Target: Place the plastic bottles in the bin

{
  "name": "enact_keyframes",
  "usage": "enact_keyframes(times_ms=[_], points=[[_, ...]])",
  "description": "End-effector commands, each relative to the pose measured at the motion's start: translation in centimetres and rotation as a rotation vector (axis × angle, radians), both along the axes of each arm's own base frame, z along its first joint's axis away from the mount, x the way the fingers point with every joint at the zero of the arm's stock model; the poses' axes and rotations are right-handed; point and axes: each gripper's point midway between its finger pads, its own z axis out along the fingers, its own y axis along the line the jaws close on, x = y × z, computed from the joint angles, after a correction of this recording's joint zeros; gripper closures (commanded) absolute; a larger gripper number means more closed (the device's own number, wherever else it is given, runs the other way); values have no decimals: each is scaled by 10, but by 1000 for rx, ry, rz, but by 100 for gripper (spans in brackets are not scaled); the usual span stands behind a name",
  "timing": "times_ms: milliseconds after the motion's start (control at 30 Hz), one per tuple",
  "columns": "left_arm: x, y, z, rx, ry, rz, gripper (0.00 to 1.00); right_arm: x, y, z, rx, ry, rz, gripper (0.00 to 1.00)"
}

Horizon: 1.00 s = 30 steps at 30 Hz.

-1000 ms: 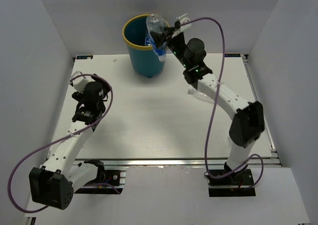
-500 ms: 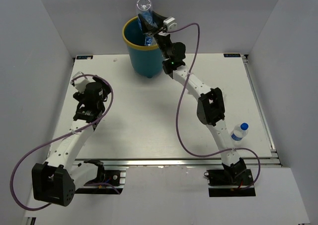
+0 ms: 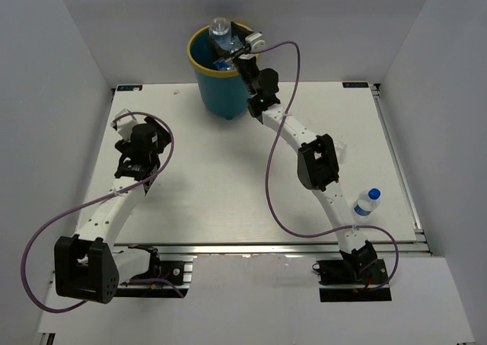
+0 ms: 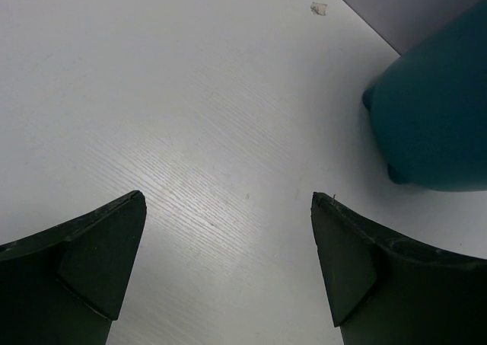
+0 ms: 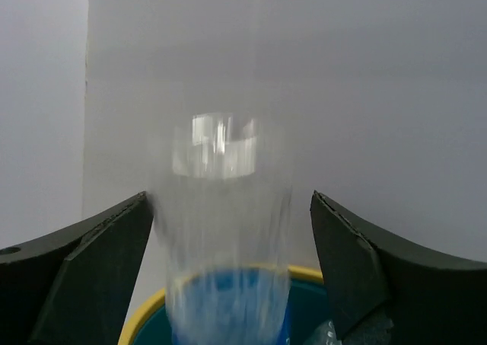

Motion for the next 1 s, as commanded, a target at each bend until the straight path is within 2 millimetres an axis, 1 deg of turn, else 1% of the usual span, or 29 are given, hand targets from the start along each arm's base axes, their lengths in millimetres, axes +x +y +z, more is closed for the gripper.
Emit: enact_keyframes(times_ms=[0,133,167,233,267,300,333,367,433,467,500,533,567,600,633,667,700,733,767,800,833,867,900,933,967], points=[[3,-4,4,-15,-10,-31,2,-4,-15,28,46,-5,-11,11],[5,-6,1,-18,4,-44,2,-6,-17,36,35,9,-7,11],[5,-6,2,-20,4,-44,2,-9,-18,41,38,5,-7,11],[4,-6,1,-17,8,-45,2,-9,-20,46,29,16,-8,11],[4,-6,1,-15,10,-45,2,-11,-24,54,36,16,-7,11],[4,-6,1,-15,10,-45,2,-13,-25,58,42,25,2,11],[3,-6,0,-15,13,-47,2,-12,-26,57,31,38,3,11],[4,-7,1,-17,13,-49,2,-14,-30,66,19,54,-1,11],[4,-8,2,-19,13,-55,2,-16,-32,70,-20,100,9,11],[4,-10,2,-23,12,-63,2,-19,-38,75,-59,166,8,11],[4,-11,2,-25,13,-69,2,-23,-42,77,-81,197,7,11],[5,-12,3,-26,11,-75,2,-20,-45,63,-133,250,7,11],[4,-14,4,-32,11,-85,2,-37,-60,87,-143,251,-1,11],[4,-15,4,-35,13,-90,2,-35,-65,65,-215,357,-10,11],[4,-15,5,-33,14,-94,2,-38,-74,57,-250,412,-22,11],[3,-15,6,-34,13,-94,2,-51,-99,72,-254,438,-50,11],[3,-16,5,-37,14,-99,2,-47,-110,24,-359,567,-86,11],[2,-16,6,-37,13,-102,2,-49,-125,4,-392,636,-121,11],[2,-17,8,-37,8,-108,2,-62,-153,7,-393,677,-168,11],[1,-18,8,-40,8,-117,2,-65,-167,-45,-456,792,-204,11],[0,-19,7,-41,9,-122,2,-69,-194,-75,-507,883,-270,11],[0,-19,9,-41,2,-125,2,-83,-210,-78,-531,904,-287,11],[1,-21,10,-46,-5,-133,2,-92,-223,-116,-587,985,-292,11],[1,-22,11,-46,-7,-140,2,-101,-241,-139,-668,1040,-286,11],[1,-23,11,-46,-8,-147,2,-110,-251,-147,-697,1064,-275,11]])
